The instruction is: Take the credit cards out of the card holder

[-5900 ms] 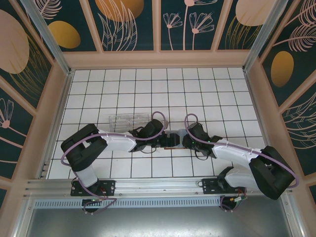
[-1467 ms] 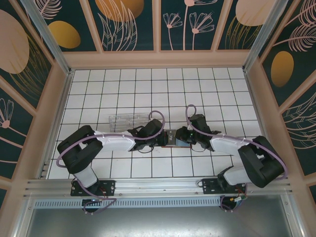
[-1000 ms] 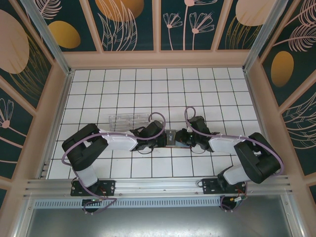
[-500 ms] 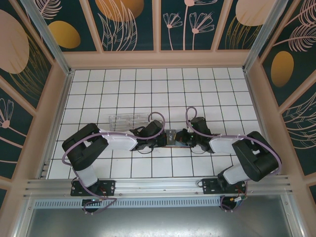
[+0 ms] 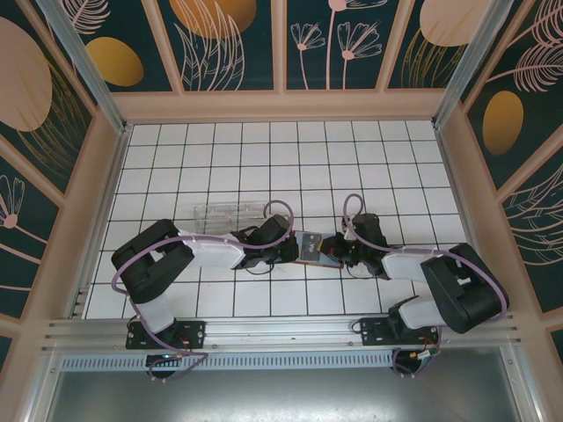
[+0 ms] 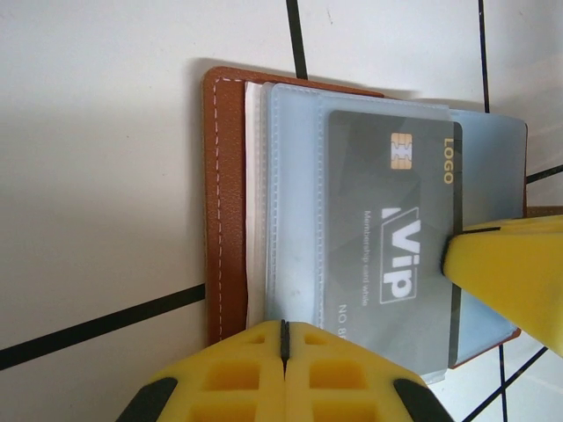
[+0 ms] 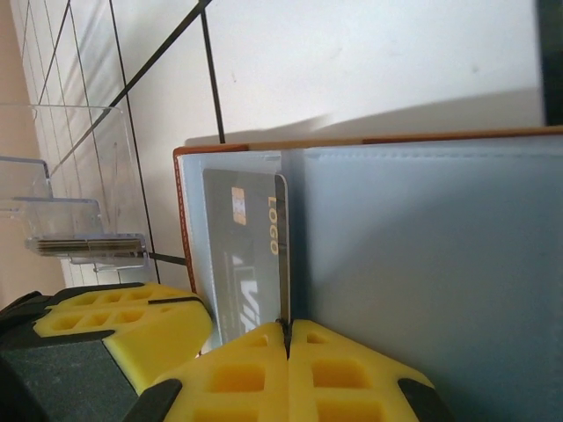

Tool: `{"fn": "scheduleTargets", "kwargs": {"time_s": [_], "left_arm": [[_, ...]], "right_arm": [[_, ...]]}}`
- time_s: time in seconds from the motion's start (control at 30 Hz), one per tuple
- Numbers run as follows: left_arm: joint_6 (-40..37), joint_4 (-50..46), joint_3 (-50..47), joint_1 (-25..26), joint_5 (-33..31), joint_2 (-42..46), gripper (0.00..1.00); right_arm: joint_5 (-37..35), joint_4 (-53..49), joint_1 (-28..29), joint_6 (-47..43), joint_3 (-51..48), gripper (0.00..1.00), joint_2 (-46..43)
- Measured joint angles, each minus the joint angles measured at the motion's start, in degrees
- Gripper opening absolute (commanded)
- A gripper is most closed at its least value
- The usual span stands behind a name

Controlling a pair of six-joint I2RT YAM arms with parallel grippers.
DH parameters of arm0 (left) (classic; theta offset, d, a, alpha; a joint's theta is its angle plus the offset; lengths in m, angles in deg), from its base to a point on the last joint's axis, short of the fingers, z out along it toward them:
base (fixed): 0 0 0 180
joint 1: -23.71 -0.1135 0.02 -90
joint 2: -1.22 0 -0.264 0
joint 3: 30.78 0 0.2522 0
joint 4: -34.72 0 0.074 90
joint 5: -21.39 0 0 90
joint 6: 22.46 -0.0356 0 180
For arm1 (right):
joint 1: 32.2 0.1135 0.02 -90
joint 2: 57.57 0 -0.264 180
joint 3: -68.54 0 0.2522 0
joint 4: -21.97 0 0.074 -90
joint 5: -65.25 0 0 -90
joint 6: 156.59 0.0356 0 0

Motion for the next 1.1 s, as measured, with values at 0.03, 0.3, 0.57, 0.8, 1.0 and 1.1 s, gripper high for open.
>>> {"fn": "scheduleTargets", "kwargs": {"time_s": [0.03, 0.3, 0.57, 0.8, 1.0, 1.1], "left_arm": [[0.1, 0.1, 0.0, -0.1, 0.0, 0.0, 0.02], [0.2, -0.1, 0.0, -0.2, 0.1, 0.4, 0.00], [-0.6, -0.9, 0.5, -0.2, 0.9, 1.0, 0.06], [-2.0, 0.0, 4.5, -0.2, 2.4, 0.1, 0.06], [-2.4, -0.8, 5.9, -0.2, 2.5, -2.8, 0.03], [-2.3, -1.4, 6.1, -0.3, 2.4, -4.4, 0.00]], "right_arm": [[0.2, 0.0, -0.2, 0.0, -0.2, 0.00, -0.2], [0.9, 0.3, -0.5, 0.0, -0.4, 0.00, -0.2], [1.2, 1.0, -0.5, 0.0, -0.5, 0.00, -0.2], [1.3, 2.1, -0.5, 0.0, -0.5, 0.00, 0.7], [1.7, 3.2, -0.5, 0.0, -0.5, 0.00, 1.7], [1.9, 4.6, -0.5, 0.0, -0.7, 0.00, 2.5]]}}
